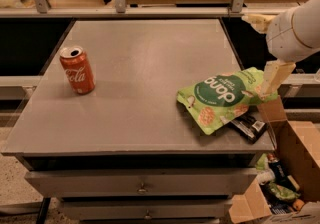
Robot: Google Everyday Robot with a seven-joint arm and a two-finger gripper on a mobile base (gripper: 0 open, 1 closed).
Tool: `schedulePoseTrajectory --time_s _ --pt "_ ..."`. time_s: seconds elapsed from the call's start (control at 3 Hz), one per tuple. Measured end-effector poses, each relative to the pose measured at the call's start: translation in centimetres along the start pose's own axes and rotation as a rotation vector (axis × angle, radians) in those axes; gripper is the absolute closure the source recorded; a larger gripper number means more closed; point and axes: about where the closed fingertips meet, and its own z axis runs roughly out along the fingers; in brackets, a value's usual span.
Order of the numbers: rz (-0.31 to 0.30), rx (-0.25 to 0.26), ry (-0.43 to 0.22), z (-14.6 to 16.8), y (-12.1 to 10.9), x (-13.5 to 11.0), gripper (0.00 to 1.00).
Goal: Move green rice chip bag near rxbar chocolate
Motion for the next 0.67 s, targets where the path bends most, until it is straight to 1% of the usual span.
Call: schedulePoseTrajectory --time_s 0.33,0.67 --pt "-0.05 -0.051 -0.02 -0.04 0.21 0.24 0.0" --pt "-0.056 -0.059 -0.022 -0.13 0.35 0.18 0.0"
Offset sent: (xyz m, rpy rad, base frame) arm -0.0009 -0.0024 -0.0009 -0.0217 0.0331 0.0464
